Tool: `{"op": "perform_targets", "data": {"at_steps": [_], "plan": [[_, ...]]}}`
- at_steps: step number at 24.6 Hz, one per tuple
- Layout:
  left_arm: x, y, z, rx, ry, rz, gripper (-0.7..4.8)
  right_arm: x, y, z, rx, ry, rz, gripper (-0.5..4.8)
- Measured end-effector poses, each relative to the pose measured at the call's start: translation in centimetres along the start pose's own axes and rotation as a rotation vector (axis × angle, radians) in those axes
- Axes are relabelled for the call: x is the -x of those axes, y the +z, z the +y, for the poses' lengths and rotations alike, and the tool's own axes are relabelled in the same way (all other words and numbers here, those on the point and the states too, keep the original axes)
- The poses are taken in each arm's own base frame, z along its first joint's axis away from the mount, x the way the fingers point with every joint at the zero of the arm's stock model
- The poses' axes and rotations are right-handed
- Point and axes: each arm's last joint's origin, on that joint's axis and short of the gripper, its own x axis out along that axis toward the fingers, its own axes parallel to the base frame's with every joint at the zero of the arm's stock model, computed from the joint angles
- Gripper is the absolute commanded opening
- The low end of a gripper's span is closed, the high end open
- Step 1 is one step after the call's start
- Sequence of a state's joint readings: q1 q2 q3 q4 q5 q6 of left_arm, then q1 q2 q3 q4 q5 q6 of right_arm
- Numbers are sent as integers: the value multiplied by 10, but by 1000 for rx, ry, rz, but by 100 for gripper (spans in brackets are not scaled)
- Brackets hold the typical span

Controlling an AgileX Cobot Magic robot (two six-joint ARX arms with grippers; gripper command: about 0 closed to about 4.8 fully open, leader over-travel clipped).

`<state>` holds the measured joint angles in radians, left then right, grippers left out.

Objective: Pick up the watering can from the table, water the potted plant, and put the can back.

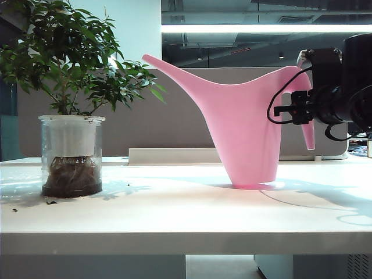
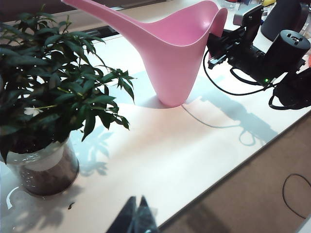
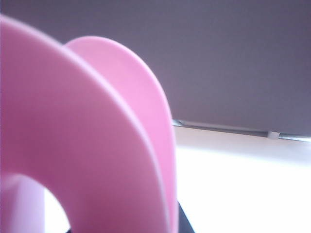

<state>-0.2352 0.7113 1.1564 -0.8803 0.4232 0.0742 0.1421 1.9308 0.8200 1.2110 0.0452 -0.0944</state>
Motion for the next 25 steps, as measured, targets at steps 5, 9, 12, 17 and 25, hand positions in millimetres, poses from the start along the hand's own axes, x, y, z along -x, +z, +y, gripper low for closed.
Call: {"op": "perform_targets", "data": {"at_steps": [5, 9, 12, 17, 25], "plan": [[0, 0, 0, 0, 0, 0, 3, 10, -8, 0, -12, 3, 33, 124], [0, 0, 0, 0, 0, 0, 3, 20, -20, 1, -2, 36, 88, 245], [0, 0, 0, 0, 0, 0, 3, 24, -29, 4, 8, 62, 146, 299], [0, 0, 0, 0, 0, 0, 3, 29, -28, 3, 12, 56, 148, 330], [0, 0, 0, 0, 0, 0, 3, 88, 0, -3, 18, -28, 123, 268]]}}
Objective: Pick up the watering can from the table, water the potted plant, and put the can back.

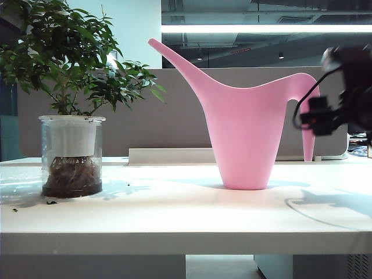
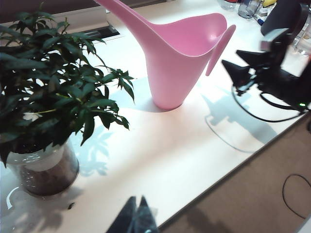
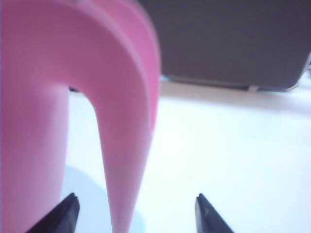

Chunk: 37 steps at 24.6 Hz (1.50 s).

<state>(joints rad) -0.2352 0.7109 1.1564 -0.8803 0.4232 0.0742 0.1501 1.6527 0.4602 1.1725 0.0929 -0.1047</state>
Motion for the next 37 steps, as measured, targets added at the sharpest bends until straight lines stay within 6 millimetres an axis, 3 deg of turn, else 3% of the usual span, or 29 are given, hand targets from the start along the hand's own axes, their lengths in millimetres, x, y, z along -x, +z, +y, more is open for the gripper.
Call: {"op": "perform_targets", "data": {"at_steps": [4, 5, 6, 9, 18, 23, 37], "plan": [[0, 0, 0, 0, 0, 0, 3, 35, 14, -3, -8, -26, -65, 73], [0, 0, 0, 0, 0, 0, 3, 45, 15, -4, -8, -29, -74, -2], [0, 0, 0, 0, 0, 0, 3, 62, 16, -6, -10, -29, -83, -6], [0, 0, 0, 0, 0, 0, 3, 85, 17, -7, -9, 34, -113, -6], [0, 0, 0, 0, 0, 0, 3, 124, 3, -7, -9, 125, -149, -6], [0, 0, 0, 3, 0, 4, 3, 134, 5, -5, -10, 155, -132, -6], [0, -1, 0, 4, 2, 7, 3, 161, -18, -7, 1, 176, 197, -6]]}}
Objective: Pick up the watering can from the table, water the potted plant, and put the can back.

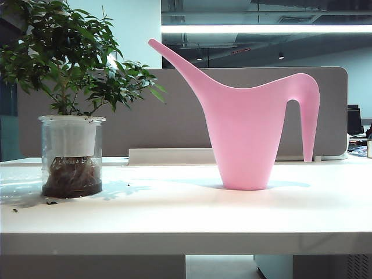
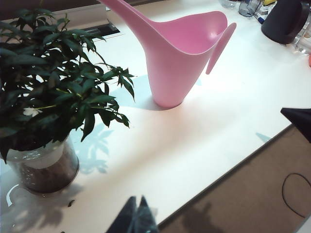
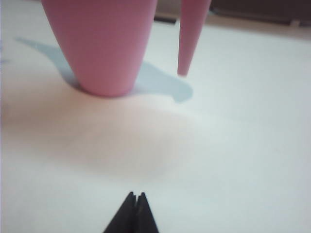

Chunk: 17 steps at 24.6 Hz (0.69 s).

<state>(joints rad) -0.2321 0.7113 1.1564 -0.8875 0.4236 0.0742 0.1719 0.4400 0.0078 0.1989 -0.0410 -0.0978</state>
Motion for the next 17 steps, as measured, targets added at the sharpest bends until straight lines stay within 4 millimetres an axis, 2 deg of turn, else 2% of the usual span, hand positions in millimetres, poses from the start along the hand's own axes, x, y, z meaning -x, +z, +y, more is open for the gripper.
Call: {"op": "perform_targets", "data": {"at_steps": [6, 17], "plan": [[0, 0, 0, 0, 0, 0, 3, 10, -11, 1, -3, -8, 98, -5], [0, 0, 0, 0, 0, 0, 3, 22, -1, 0, 2, -23, -49, -6]]}}
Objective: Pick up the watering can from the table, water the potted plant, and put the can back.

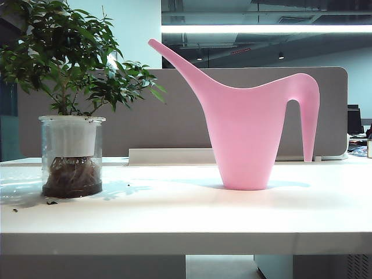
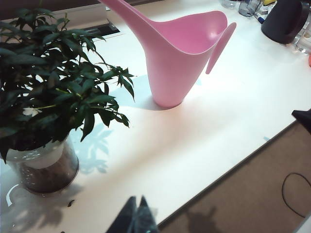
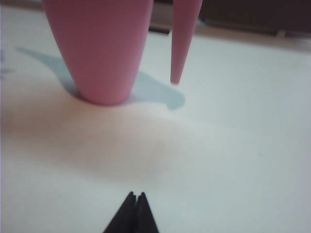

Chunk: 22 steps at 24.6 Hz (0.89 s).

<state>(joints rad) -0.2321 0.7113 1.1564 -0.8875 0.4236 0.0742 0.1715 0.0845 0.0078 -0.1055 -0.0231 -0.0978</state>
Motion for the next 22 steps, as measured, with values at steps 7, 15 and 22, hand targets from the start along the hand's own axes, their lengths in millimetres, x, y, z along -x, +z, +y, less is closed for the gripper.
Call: {"op": "perform_targets", "data": {"at_steps": [7, 15, 22], "plan": [[0, 0, 0, 0, 0, 0, 3, 5, 7, -1, 2, -9, -93, -5], [0, 0, 0, 0, 0, 0, 3, 5, 7, 0, 2, -9, -93, -6], [2, -1, -1, -3, 3, -7, 3, 5, 7, 0, 2, -9, -93, -5]]}}
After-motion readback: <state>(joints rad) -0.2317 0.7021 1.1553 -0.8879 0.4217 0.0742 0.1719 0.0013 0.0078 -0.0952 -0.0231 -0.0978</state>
